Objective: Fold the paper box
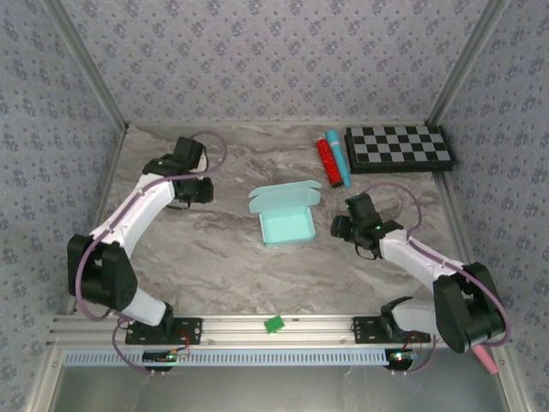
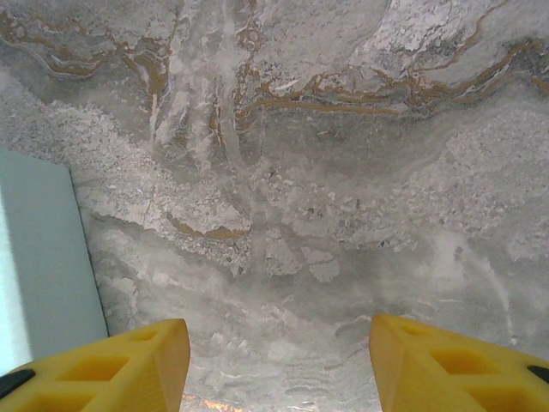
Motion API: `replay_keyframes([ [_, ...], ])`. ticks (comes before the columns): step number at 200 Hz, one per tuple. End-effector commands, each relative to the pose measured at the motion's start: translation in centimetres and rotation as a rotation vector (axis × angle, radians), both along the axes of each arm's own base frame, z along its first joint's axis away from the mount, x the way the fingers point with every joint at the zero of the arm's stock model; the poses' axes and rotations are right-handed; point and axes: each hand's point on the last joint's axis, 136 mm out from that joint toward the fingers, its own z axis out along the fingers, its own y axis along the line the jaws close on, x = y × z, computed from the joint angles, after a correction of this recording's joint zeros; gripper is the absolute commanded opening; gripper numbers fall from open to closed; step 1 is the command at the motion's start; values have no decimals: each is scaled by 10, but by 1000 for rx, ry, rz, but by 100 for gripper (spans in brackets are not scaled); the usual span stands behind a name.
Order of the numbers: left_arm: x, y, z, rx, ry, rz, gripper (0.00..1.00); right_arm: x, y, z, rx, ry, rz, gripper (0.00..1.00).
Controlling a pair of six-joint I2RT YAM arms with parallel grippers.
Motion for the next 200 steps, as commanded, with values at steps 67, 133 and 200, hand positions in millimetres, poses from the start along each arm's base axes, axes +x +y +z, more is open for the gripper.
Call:
replay_keyframes([
  [67, -73, -26, -4, 28, 6, -37, 28, -13, 1, 5, 9, -5, 21, 59],
  [133, -88, -81, -5, 19, -8, -168, 28, -18, 0, 5, 9, -9, 12, 59],
  [200, -84, -156, -9, 15, -14, -335, 28, -19, -1, 4, 2, -8, 6, 59],
])
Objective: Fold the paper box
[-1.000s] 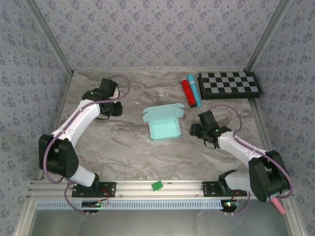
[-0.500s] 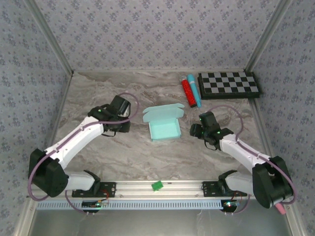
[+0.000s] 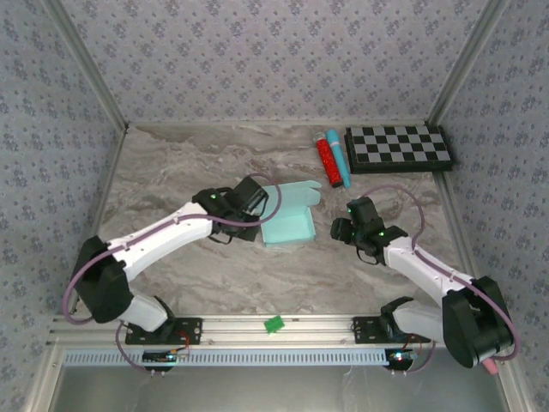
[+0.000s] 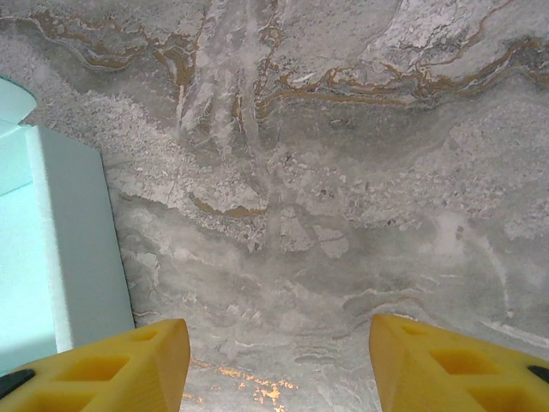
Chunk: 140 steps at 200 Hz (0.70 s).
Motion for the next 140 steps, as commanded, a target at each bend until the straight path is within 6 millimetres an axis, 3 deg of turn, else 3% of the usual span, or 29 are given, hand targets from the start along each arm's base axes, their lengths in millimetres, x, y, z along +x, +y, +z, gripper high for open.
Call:
replay_keyframes([
  [1, 9, -27, 8, -31, -31, -36, 28, -8, -4, -4, -13, 22, -15, 59],
  [71, 26, -82, -18, -6, 2, -164, 28, -9, -6, -8, -15, 27, -30, 59],
  [140, 41, -102, -55, 63, 42, -207, 30, -6, -5, -6, -9, 23, -32, 59],
])
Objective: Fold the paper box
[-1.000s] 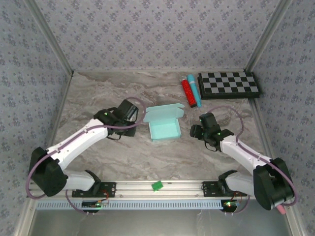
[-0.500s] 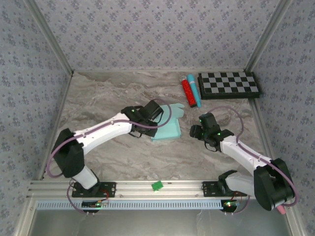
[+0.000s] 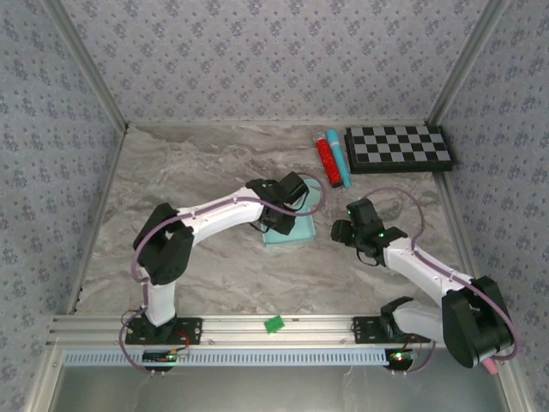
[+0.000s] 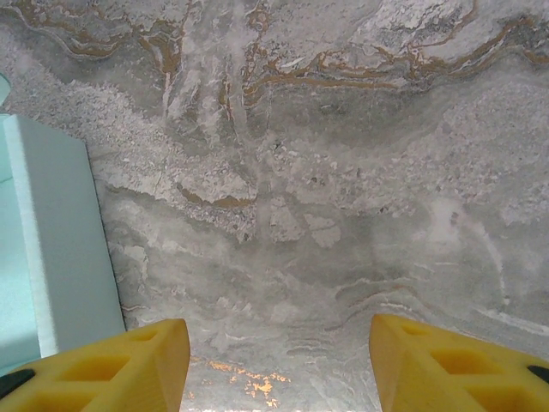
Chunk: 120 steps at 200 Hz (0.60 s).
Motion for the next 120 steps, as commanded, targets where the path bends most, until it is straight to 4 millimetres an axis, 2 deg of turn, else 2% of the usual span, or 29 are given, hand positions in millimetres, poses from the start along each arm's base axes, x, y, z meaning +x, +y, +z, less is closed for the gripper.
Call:
replay_keyframes([
  [1, 3, -10, -2, 5, 2, -36, 30, -2, -3, -1, -7, 8, -22, 59],
  [55, 4, -14, -16, 16, 17, -48, 39, -2, -3, -2, -8, 14, -21, 59],
  [98, 1, -15, -3, -26, -4, -58, 41, -2, -4, -2, -10, 15, -22, 59],
  [120, 0, -9, 6, -44, -35, -45, 41, -1, -4, -1, -12, 13, -23, 59],
])
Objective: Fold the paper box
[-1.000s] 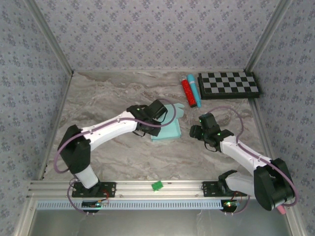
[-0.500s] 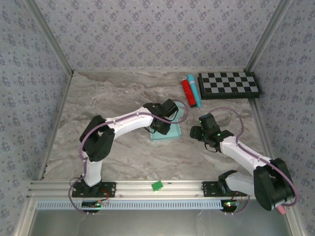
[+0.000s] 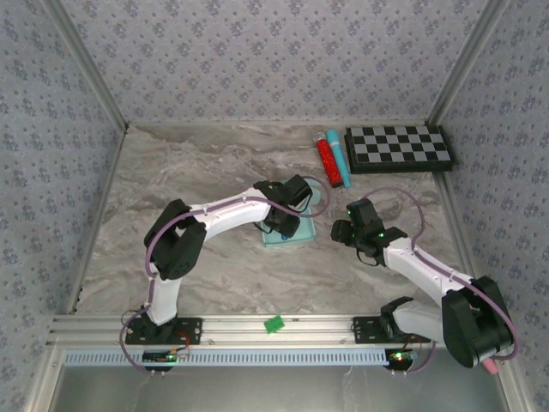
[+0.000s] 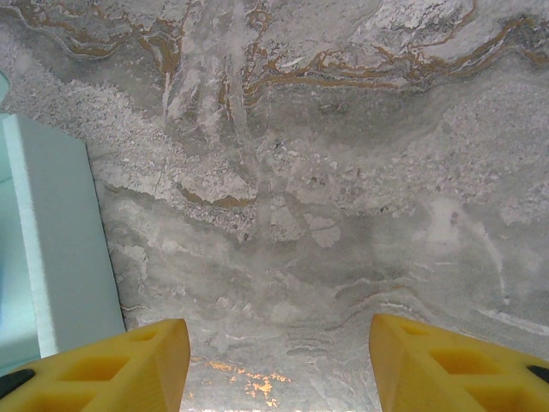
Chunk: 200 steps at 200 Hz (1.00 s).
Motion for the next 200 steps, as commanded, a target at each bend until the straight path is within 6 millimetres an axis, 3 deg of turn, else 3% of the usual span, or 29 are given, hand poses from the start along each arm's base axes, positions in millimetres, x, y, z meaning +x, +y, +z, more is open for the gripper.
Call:
replay_keyframes([
  [1, -4, 0, 26, -56, -47, -15, 42, -1, -4, 0, -12, 11, -23, 59],
  [42, -3, 2, 56, -144, -138, -27, 41, 4, 2, 10, -12, -23, 9, 59],
  [70, -8, 9, 87, -214, -212, -49, 41, 10, 9, 24, -7, -62, 46, 59],
  [115, 3, 53, 131, -234, -372, 80, 41, 24, 17, 43, -9, -106, 96, 60],
  [166, 20, 104, 125, -271, -338, 251, 41, 49, 48, 61, -3, -147, 279, 58],
  [200, 18, 111, 108, -361, -257, 238, 43, 64, 59, 68, 10, -164, 375, 57],
])
